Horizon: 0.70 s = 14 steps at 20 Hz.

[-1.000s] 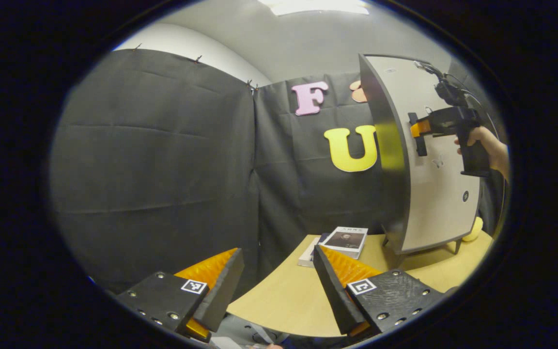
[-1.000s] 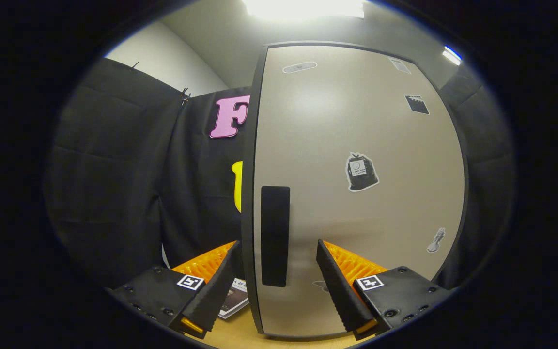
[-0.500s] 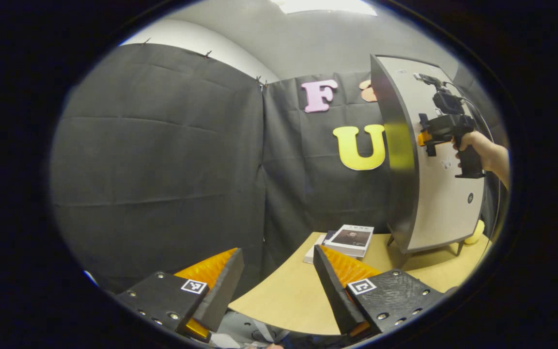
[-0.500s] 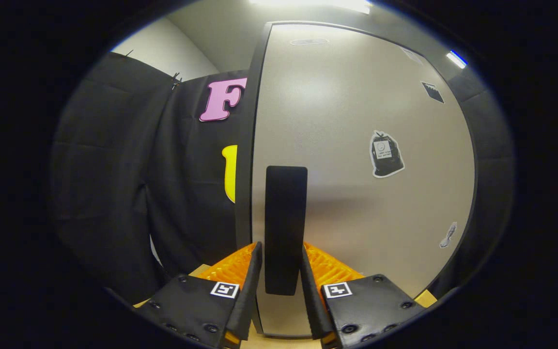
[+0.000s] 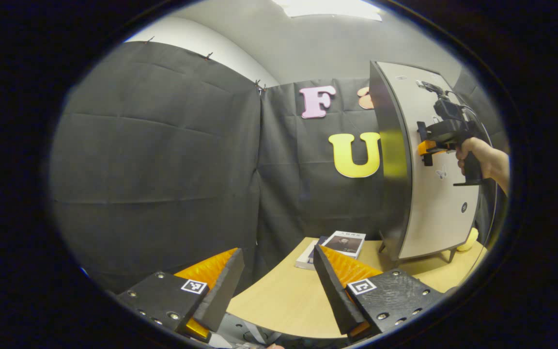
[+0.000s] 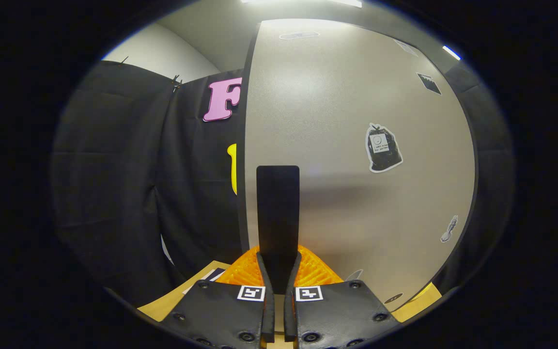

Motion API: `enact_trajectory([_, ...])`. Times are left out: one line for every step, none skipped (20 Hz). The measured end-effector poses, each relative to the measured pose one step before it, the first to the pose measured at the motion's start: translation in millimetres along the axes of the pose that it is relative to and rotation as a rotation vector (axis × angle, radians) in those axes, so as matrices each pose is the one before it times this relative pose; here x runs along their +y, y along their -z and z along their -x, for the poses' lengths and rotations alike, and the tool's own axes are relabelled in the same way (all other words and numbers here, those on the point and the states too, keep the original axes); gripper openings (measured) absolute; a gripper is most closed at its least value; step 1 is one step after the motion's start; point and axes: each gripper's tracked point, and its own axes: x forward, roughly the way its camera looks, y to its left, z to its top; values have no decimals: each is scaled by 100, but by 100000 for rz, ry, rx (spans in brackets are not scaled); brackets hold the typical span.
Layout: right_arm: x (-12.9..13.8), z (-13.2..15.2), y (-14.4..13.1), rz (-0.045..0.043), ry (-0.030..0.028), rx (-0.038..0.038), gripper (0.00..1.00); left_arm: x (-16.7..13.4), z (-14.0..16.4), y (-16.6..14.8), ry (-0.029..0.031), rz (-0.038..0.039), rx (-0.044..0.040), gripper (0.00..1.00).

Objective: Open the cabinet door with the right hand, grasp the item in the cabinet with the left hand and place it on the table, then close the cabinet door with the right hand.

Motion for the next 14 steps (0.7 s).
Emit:
enact_trajectory([121,491,-68,-882,-1525,251,9,-251,88,-420,16,-690,-652,89])
enact_trajectory([107,643,3,-1036,-1657,295,7,-343,264,-357,503,-549,-507,89])
enact_trajectory([151,576,-58,-790,-1862,462,8,-489,138,-258,780,-253,-362,87])
enact_trajectory([-7,356,-61,-210,-1926,264,9,-551,226,-370,1261,-33,-412,87])
enact_trajectory([35,426,-39,-274,-1560,304,9,-695,101,-323,947,-323,-599,87])
enact_trajectory([132,488,29,-271,-1570,512,8,-600,97,-488,991,-565,-800,87])
enact_trajectory([94,519,-73,-353,-1619,460,8,-677,132,-521,939,-633,-924,87])
enact_trajectory([95,534,95,-355,-1749,623,8,-757,61,-592,1356,-490,-854,87])
enact_trajectory([138,515,-94,-457,-1729,244,8,-1017,186,-339,1508,-423,-711,87])
enact_trajectory([61,491,-32,586,-1927,231,9,-826,16,-299,1282,-298,-540,87])
enact_trajectory([-67,423,-113,663,-1812,22,9,-852,57,-138,1275,-263,-251,87])
enact_trajectory([-45,407,24,-1,-1759,236,7,-788,68,-254,1176,-178,-206,87])
enact_trajectory([60,487,-38,-358,-1828,432,7,-854,52,-252,1121,-200,-269,89])
enact_trajectory([183,680,-141,-317,-1884,542,9,-726,81,-313,966,-263,-466,87])
